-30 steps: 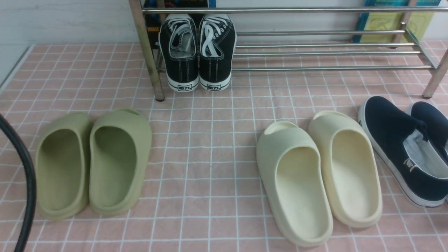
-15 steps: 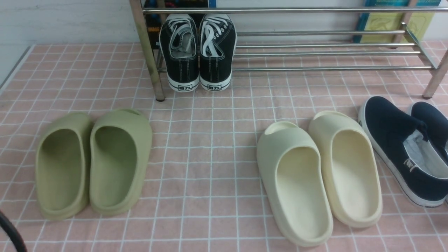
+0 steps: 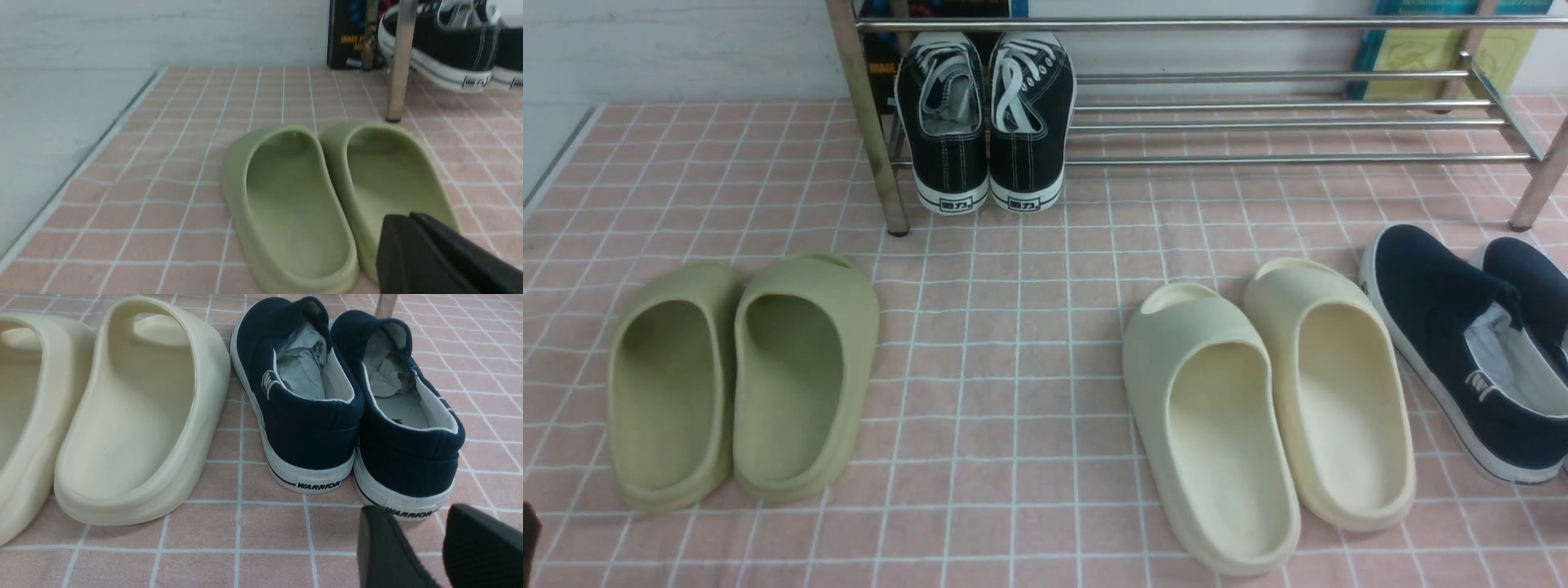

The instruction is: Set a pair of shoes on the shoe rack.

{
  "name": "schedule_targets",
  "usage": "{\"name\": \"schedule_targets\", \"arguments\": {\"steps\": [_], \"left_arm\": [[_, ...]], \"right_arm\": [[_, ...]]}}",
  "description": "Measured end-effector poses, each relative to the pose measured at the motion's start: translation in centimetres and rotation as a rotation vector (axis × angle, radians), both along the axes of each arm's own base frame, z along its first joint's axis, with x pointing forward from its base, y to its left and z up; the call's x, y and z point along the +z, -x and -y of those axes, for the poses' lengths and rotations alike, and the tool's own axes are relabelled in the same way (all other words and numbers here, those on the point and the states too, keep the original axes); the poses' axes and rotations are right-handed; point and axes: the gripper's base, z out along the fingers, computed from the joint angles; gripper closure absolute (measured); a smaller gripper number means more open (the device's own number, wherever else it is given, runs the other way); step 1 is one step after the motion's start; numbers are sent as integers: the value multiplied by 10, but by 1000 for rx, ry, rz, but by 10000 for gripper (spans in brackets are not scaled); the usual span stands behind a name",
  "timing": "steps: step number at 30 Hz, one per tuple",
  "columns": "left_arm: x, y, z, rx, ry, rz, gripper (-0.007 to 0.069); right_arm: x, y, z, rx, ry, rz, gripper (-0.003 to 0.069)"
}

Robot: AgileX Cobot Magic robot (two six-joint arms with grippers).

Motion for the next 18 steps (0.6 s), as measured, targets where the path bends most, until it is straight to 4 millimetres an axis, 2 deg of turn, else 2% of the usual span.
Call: {"name": "schedule_targets", "arguments": {"steps": [3, 10, 18], "left_arm": [[-16, -1, 0, 2, 7, -67, 609], [-25, 1, -1, 10, 16, -165, 609], [-26, 1, -1, 8, 9, -174, 608]], "right_arm": [[0, 0, 0, 0, 0, 0, 419], [0, 0, 0, 0, 0, 0, 419], [0, 0, 0, 0, 0, 0, 419]]}}
